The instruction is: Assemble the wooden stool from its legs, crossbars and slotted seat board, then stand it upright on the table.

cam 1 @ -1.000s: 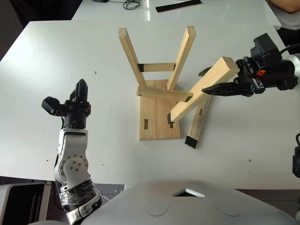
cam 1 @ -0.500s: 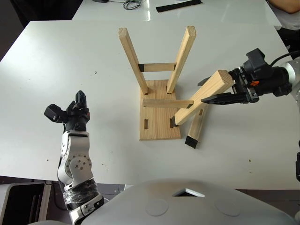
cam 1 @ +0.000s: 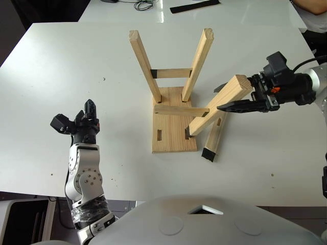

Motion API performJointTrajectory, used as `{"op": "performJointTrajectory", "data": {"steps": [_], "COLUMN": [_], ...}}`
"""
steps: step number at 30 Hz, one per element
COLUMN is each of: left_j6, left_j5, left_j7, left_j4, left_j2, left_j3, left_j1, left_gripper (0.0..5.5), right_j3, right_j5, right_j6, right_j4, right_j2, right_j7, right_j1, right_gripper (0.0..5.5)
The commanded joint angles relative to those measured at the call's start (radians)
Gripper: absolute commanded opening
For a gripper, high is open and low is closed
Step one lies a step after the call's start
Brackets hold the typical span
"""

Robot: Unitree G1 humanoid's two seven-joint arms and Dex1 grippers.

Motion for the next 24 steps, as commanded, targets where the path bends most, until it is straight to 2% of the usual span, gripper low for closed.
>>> {"op": "performJointTrajectory", "data": {"steps": [1, 16, 24], "left_j6": [-0.009, -0.03, -0.04], "left_j5": [0.02, 0.043, 0.053], "left_j7": [-0.008, -0.023, -0.023], "left_j4": [-0.012, -0.02, -0.03], "left_j2": [-0.014, -0.032, -0.047], "left_j3": [-0.014, -0.033, -0.051], "left_j1": [0.014, 0.04, 0.061], "left_gripper": [3.21, 3.21, 3.21], "right_j3": [0.02, 0.027, 0.06], "right_j5": [-0.003, 0.026, -0.047], "right_j6": [0.013, 0.044, -0.007], "right_j4": [0.002, -0.023, 0.034], "right_j2": [-0.015, -0.025, -0.004], "right_j7": [0.016, 0.027, -0.015], "right_j1": [-0.004, 0.013, -0.018], "right_gripper": [2.04, 2.04, 2.04]}}
